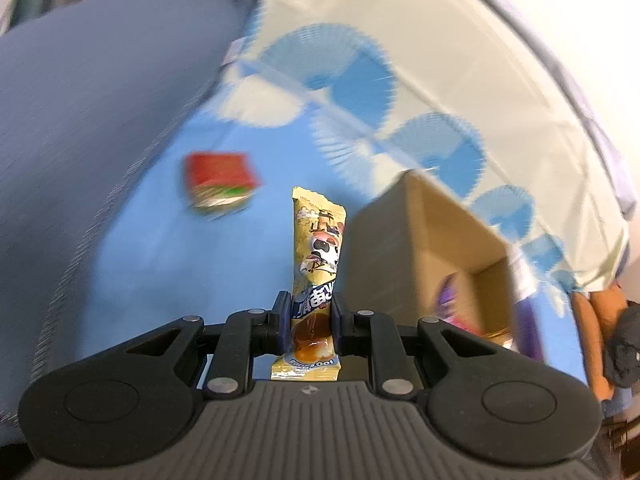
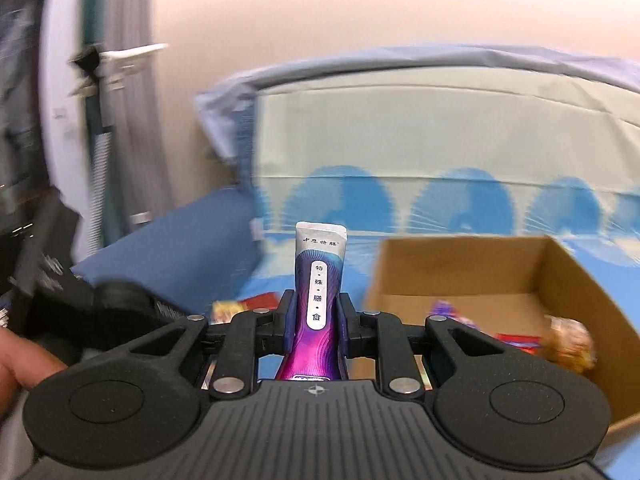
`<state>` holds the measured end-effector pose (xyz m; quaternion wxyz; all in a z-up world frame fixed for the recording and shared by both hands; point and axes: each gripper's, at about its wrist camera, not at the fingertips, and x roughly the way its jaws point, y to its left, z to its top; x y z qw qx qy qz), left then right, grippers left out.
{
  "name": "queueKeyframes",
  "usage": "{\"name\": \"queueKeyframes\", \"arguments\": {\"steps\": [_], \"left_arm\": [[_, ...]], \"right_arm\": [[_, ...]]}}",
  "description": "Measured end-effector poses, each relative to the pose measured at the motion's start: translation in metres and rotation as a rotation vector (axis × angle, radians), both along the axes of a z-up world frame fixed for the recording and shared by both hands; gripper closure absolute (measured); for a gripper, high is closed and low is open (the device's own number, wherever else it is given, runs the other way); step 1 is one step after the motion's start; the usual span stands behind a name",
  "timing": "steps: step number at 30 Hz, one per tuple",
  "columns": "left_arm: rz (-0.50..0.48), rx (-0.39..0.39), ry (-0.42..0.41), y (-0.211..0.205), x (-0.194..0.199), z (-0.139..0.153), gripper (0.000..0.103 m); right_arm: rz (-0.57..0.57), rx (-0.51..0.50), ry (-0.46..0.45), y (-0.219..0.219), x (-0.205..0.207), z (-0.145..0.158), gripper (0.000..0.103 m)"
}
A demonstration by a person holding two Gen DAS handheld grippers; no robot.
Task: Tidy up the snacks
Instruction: 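Carry the yellow bar with the left tool while the right carries the purple pack to the box, then open both tools to drop the yellow bar and purple pack into the box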
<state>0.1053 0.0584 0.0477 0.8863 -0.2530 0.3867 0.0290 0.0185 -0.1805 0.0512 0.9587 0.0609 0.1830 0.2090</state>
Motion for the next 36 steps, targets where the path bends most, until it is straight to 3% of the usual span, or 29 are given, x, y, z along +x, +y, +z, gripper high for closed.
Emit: {"name": "queueKeyframes", "arguments": {"steps": [7,10,12,14,15,16,18,24,28,30,32,36], "left_arm": [[-0.099,-0.039,-0.076,-0.08,0.055,0.041,0.081],[-0.202,0.035,-0.123,-0.124,0.068,0.054,0.081],[-0.261,0.045,-0.137,-0.144,0.071,0.058,0.08],[-0.285,0.009,-0.136,-0.154,0.07,0.056,0.057],[-0.285,0.005,-0.142,-0.154,0.067,0.055,0.052],[-0.282,0.013,-0.151,-0.154,0.063,0.055,0.047],[-0.264,0.037,-0.16,-0.147,0.055,0.053,0.046],[-0.153,0.112,-0.187,-0.096,0.026,0.054,0.038],[-0.13,0.227,-0.168,-0.073,0.011,0.06,0.034],[-0.113,0.326,-0.159,-0.069,0.004,0.064,0.03],[-0.113,0.414,-0.133,-0.068,-0.001,0.064,0.026],[-0.097,0.454,-0.039,-0.052,-0.004,0.055,0.022]], "right_arm": [[-0.23,0.069,0.118,-0.051,0.034,-0.012,0.081],[-0.281,0.088,0.144,-0.066,0.042,-0.018,0.081],[-0.303,0.094,0.155,-0.072,0.045,-0.021,0.08],[-0.304,0.105,0.177,-0.077,0.048,-0.025,0.075],[-0.308,0.105,0.19,-0.077,0.05,-0.027,0.06],[-0.32,0.1,0.198,-0.077,0.051,-0.027,0.036],[-0.331,0.095,0.193,-0.075,0.049,-0.028,0.025],[-0.292,0.078,0.18,-0.065,0.044,-0.027,0.026],[-0.264,0.066,0.17,-0.056,0.044,-0.026,0.026],[-0.247,0.06,0.156,-0.051,0.043,-0.025,0.026],[-0.229,0.045,0.141,-0.045,0.04,-0.024,0.026],[-0.194,0.021,0.114,-0.032,0.032,-0.023,0.026]]}}
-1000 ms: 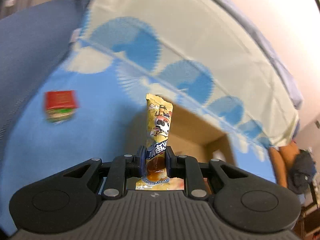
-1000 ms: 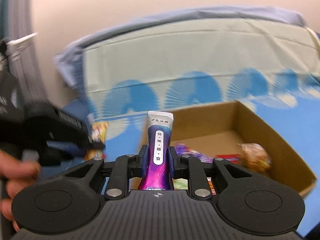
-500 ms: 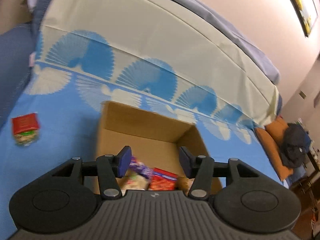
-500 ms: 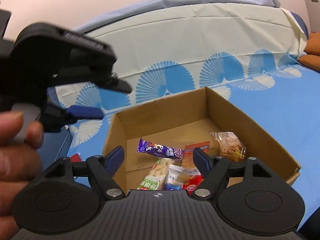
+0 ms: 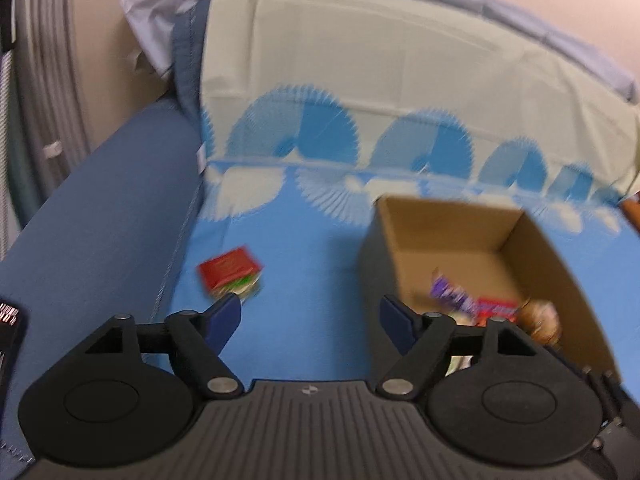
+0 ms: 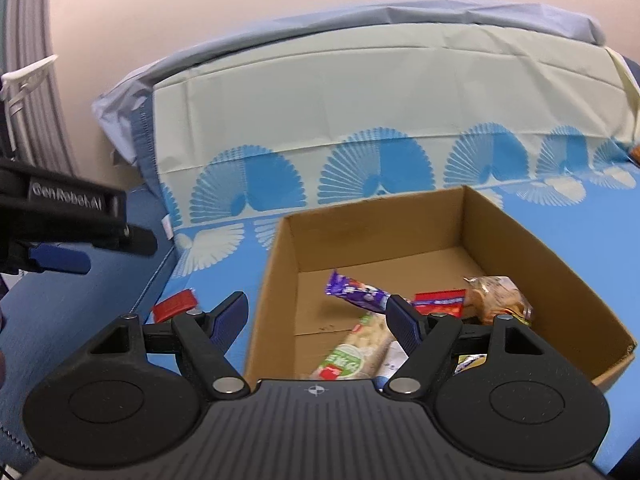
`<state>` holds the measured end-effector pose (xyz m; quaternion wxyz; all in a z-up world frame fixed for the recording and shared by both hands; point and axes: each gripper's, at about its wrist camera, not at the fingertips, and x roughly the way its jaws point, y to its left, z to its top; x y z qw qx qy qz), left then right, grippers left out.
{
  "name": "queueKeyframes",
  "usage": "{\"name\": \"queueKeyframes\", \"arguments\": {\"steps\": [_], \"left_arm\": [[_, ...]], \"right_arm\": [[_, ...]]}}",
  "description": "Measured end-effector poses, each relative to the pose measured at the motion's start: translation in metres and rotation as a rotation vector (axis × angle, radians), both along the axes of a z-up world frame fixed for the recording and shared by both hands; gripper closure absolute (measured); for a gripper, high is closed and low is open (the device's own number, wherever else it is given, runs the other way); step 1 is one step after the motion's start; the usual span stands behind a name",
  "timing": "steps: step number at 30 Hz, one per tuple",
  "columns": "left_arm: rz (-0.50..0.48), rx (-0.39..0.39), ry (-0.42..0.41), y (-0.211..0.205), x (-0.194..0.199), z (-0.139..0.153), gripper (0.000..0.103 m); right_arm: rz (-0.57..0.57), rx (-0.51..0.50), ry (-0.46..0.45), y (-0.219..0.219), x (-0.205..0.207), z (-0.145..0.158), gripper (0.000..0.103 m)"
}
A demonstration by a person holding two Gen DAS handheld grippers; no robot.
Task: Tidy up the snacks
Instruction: 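Open both tools to drop the yellow bar and purple pack into the box, then move the open left tool to the red cracker cake and grasp it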
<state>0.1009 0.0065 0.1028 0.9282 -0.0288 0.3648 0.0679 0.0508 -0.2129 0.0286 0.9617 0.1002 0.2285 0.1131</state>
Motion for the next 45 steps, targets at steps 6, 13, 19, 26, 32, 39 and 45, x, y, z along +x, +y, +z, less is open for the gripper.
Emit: {"name": "queueKeyframes", "arguments": {"steps": [6,13,19,26,32,39,45], "left_arm": [[0.043,0.0,0.11,0.026,0.004,-0.027,0.023],[0.043,-0.013,0.181,0.043,0.004,-0.05,0.032],[0.059,-0.021,0.215,0.053,0.009,-0.064,0.033],[0.074,-0.091,0.202,0.068,0.021,-0.078,0.045],[0.086,-0.148,0.146,0.089,0.063,-0.087,0.057],[0.174,-0.093,0.126,0.104,0.152,-0.112,0.011],[0.281,-0.074,0.258,0.111,0.212,-0.157,0.004]], "right_arm": [[0.07,-0.053,-0.029,0.021,-0.011,-0.002,0.026],[0.152,-0.083,-0.022,0.044,-0.016,-0.005,0.027],[0.211,-0.076,0.001,0.056,-0.016,-0.008,0.035],[0.249,-0.04,0.029,0.06,-0.011,-0.007,0.054],[0.292,-0.013,0.029,0.063,-0.011,-0.003,0.057],[0.325,0.019,0.047,0.067,-0.004,-0.003,0.056],[0.341,0.035,0.052,0.066,0.0,-0.002,0.057]]}}
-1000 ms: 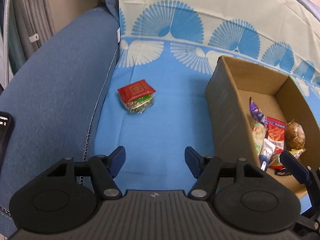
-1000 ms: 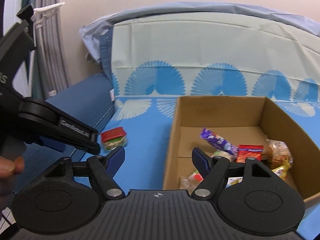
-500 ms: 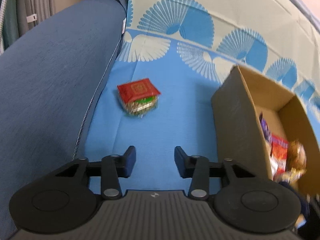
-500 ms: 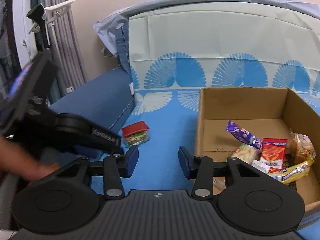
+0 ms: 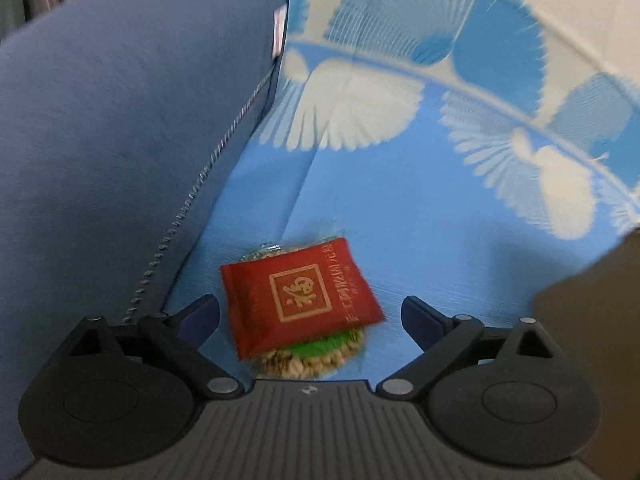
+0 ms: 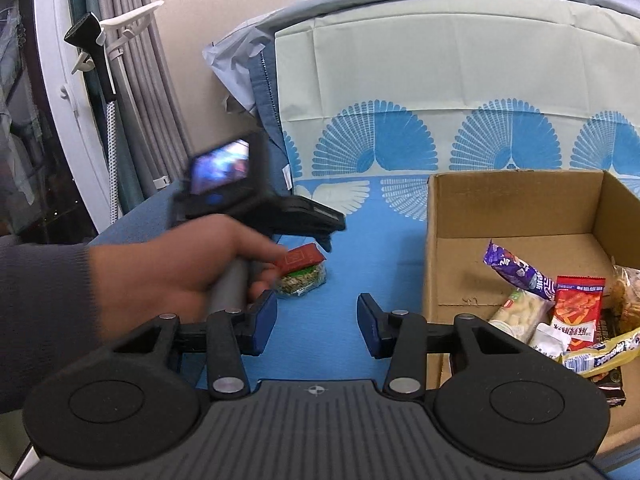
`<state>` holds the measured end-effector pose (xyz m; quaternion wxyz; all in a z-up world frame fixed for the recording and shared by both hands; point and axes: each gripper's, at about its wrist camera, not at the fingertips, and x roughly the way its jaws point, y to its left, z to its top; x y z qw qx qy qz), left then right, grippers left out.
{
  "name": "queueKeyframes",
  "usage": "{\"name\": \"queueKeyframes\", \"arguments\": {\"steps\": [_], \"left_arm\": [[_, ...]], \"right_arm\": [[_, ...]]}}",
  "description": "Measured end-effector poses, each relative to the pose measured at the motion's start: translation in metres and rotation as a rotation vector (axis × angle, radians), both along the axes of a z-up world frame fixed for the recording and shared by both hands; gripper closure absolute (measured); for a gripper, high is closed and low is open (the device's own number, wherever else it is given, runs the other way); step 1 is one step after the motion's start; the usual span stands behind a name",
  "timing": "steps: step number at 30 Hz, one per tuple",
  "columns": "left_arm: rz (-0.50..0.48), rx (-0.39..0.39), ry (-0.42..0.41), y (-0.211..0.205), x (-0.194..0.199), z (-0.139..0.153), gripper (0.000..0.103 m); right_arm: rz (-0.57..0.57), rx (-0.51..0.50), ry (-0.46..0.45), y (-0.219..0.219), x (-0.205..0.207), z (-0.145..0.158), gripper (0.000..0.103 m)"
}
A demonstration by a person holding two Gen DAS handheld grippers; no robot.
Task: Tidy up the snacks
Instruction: 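Move the open left tool to the red cracker cake and grasp it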
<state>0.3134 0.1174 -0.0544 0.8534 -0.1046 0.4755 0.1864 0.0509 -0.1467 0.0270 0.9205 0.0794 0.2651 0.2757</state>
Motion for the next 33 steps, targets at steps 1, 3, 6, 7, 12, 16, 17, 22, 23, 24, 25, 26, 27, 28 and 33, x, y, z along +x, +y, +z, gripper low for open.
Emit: {"name": "queueKeyframes", "arguments": {"steps": [1,3,6,7,12,16,17,22,23,24,25,26,27,28,33], "left_arm": [[0.008,0.005,0.011,0.001,0.004,-0.005,0.005],[0.014,0.001,0.039,0.001,0.006,-0.013,0.018],[-0.019,-0.023,0.029,0.0,-0.008,-0.012,0.02],[-0.039,-0.04,0.026,-0.003,-0.016,-0.011,0.02],[-0.137,-0.133,0.033,-0.018,-0.082,-0.003,0.02],[-0.173,-0.202,0.051,-0.026,-0.148,0.0,0.02],[-0.173,-0.222,0.054,-0.028,-0.164,0.001,0.02],[-0.187,-0.276,0.053,-0.028,-0.219,0.0,0.018],[-0.194,-0.283,0.052,-0.028,-0.226,0.0,0.018],[-0.201,-0.292,0.051,-0.028,-0.233,0.001,0.018],[-0.21,-0.298,0.045,-0.027,-0.238,0.002,0.018],[-0.219,-0.3,0.036,-0.025,-0.243,0.002,0.018],[-0.227,-0.3,0.023,-0.023,-0.249,0.005,0.018],[-0.235,-0.297,0.006,-0.021,-0.254,0.007,0.018],[-0.263,-0.316,-0.118,-0.012,-0.278,0.016,0.031]], "right_arm": [[0.0,0.001,0.003,-0.001,0.001,0.0,0.056],[-0.002,-0.001,0.008,-0.002,0.002,-0.001,0.056],[-0.008,-0.006,0.013,-0.003,0.003,-0.002,0.056],[-0.011,-0.008,0.014,-0.003,0.003,-0.002,0.056],[-0.016,-0.028,0.002,0.001,0.001,-0.003,0.056],[-0.028,-0.052,-0.027,0.003,-0.003,-0.002,0.056],[-0.034,-0.057,-0.035,0.002,-0.004,-0.001,0.056],[-0.078,-0.079,-0.089,0.0,-0.013,0.002,0.056],[-0.084,-0.086,-0.1,-0.001,-0.016,0.003,0.056],[-0.088,-0.091,-0.107,-0.001,-0.017,0.003,0.056],[-0.09,-0.098,-0.115,-0.002,-0.019,0.003,0.056],[-0.092,-0.106,-0.122,-0.002,-0.021,0.003,0.056],[-0.095,-0.112,-0.128,-0.002,-0.023,0.003,0.056],[-0.096,-0.117,-0.134,-0.003,-0.026,0.003,0.056],[-0.101,-0.143,-0.155,-0.004,-0.035,0.001,0.055]]}}
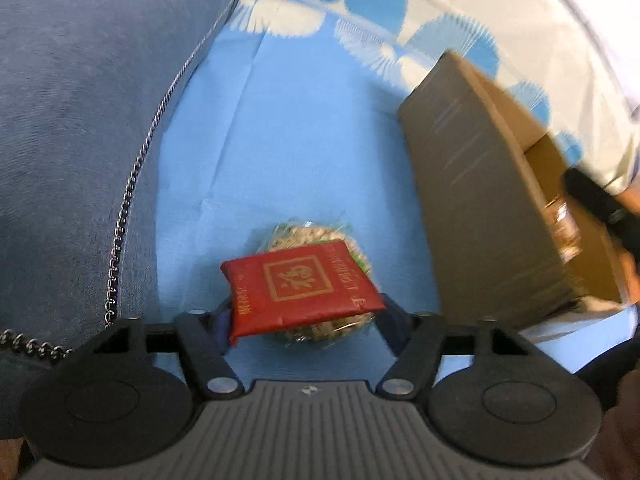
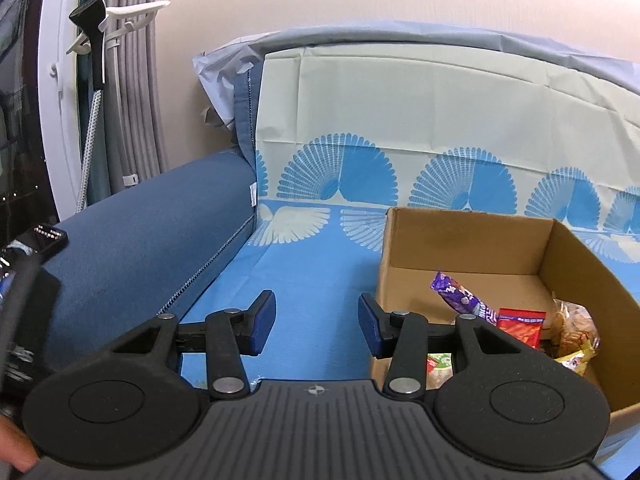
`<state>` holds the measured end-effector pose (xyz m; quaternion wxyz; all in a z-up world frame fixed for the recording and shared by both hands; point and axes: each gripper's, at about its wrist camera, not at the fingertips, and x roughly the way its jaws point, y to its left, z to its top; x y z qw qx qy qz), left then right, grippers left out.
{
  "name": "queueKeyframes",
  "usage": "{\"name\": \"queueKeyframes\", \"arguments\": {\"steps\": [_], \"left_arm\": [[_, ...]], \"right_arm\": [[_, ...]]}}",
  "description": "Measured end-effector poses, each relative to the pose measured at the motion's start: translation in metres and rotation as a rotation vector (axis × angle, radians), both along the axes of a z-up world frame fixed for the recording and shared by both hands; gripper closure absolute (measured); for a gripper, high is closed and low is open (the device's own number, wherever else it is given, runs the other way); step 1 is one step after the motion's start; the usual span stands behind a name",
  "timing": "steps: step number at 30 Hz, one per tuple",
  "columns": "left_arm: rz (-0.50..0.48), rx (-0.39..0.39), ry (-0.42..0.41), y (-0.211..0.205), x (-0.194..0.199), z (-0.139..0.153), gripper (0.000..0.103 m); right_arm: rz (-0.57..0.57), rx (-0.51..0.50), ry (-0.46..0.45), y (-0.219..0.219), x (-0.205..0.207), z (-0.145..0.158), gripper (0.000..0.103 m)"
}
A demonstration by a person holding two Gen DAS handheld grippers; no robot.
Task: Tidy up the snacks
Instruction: 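Move the open left tool to the red cracker cake and grasp it, then grasp the round puffed-grain bag with the right tool while the left holds the red cake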
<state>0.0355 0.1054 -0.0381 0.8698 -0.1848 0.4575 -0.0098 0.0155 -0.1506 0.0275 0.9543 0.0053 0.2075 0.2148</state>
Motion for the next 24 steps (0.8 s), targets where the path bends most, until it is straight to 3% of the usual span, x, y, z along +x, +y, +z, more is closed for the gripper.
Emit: {"name": "queueKeyframes", "arguments": {"steps": [7,11,18,21,24], "left_arm": [[0.006,0.074,-0.063,-0.009,-0.007,0.012,0.033],[0.033,0.032,-0.088,0.007,-0.009,0.02,0.033],[0.058,0.008,-0.248,0.036,-0.017,0.042,0.033],[0.017,0.072,-0.313,0.026,-0.028,0.034,0.033],[0.033,0.034,-0.342,0.029,-0.035,0.033,0.033]], "right_arm": [[0.008,-0.033,0.006,0.003,-0.006,-0.008,0.055],[0.051,-0.054,0.012,0.012,-0.01,-0.011,0.055],[0.106,-0.097,-0.007,0.04,-0.021,-0.017,0.05],[0.137,-0.124,-0.009,0.053,-0.026,-0.022,0.044],[0.191,-0.162,0.004,0.068,-0.031,-0.03,0.033]]}}
